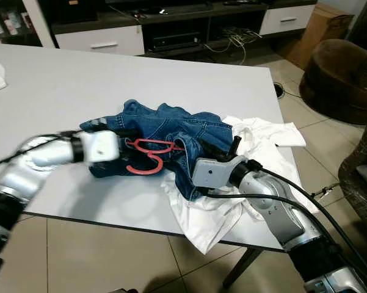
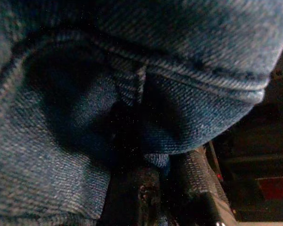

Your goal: Hang hanger

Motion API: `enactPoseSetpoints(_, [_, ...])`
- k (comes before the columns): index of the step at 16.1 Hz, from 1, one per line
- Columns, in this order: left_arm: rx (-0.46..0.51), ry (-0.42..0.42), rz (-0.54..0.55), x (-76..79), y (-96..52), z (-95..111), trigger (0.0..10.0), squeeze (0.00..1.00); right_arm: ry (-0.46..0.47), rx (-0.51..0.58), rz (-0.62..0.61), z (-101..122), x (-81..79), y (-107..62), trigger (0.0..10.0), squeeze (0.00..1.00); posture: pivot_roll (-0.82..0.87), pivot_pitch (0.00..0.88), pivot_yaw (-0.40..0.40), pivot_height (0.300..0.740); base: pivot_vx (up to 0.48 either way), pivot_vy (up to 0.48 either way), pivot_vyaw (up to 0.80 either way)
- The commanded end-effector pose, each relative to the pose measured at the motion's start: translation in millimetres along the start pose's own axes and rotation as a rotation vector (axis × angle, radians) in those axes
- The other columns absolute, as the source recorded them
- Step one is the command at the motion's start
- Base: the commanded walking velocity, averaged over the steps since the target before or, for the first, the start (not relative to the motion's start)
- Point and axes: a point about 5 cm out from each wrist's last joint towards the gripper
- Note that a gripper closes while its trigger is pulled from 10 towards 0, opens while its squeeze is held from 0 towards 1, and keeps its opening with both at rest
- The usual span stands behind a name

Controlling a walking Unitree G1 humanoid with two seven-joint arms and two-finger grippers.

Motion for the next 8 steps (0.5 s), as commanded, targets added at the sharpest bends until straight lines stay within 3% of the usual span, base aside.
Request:
enactPoseSetpoints(1, [-0.034, -0.003, 0.013, -7.5, -8.6, -7, 10.0, 0.00, 0.023, 0.025, -0.024, 4, 5.7, -2.6, 0.0, 0.00, 0.01, 0.107, 0.030, 0.740, 0.000, 0.000, 0.00])
enactPoseSetpoints(6, [-0.080, -0.046, -0.047, -3.1, -21.5, -17, 10.0, 0.00, 0.033, 0.031, -0.033, 5, 6.5, -3.1, 0.0, 0.00, 0.01, 0.100, 0.031, 0.740, 0.000, 0.000, 0.00])
enactPoseSetpoints(8, [-0.101, -0.044, -0.024, -7.5, -27.4, -21, 10.0, 0.00, 0.056, 0.033, -0.042, 5, 6.4, -3.3, 0.0, 0.00, 0.01, 0.099, 0.031, 0.740, 0.000, 0.000, 0.00])
Point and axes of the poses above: a point about 5 cm out from each wrist's last joint towards the gripper, its own y axis pointing out of the wrist towards the gripper, its own z axis along the axis of the wrist's last joint, x = y × z, and after that the axes turned 12 degrees about y, right-handed
